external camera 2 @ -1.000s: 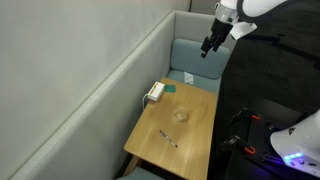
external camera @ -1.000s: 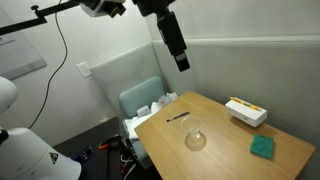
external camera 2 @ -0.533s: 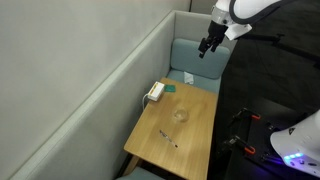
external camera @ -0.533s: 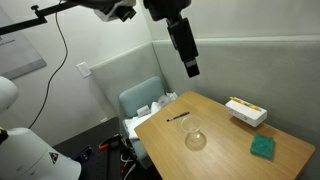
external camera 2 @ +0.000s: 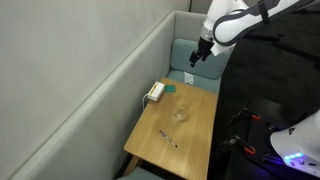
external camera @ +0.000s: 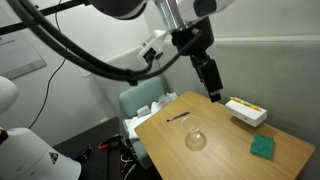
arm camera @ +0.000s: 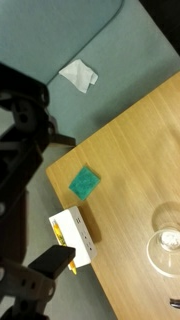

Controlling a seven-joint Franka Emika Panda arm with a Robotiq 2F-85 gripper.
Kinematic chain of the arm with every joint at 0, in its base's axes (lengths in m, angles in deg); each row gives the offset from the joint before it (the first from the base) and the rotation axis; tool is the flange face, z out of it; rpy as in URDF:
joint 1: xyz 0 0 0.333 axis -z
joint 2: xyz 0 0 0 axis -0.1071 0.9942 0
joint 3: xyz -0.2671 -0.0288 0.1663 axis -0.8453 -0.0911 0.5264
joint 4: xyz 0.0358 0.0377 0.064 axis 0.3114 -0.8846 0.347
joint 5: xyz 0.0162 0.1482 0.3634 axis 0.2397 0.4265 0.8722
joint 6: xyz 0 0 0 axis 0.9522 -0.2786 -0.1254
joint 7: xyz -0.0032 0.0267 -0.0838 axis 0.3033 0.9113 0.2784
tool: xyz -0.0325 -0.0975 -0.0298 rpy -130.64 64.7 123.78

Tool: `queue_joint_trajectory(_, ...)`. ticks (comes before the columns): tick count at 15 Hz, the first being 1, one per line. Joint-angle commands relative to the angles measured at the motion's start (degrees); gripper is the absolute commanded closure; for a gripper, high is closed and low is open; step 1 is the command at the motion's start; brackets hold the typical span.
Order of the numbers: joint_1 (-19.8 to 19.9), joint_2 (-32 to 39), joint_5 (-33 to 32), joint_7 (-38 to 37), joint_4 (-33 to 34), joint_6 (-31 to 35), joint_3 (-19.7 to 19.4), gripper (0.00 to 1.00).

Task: Wipe the table with the green sponge

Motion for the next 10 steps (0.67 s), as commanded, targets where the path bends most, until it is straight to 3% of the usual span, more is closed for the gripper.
queue_joint_trajectory(1,0.38,7.83,3.08,1.99,3.16,6.5,0.53,0.0)
queue_joint_trajectory(6,3.05,19.15,10.99,7.16,9.56,12.14,3.42,0.0)
queue_joint_trajectory(10,6.28,27.32,14.71,8.77,16.59,12.1,5.91,0.0)
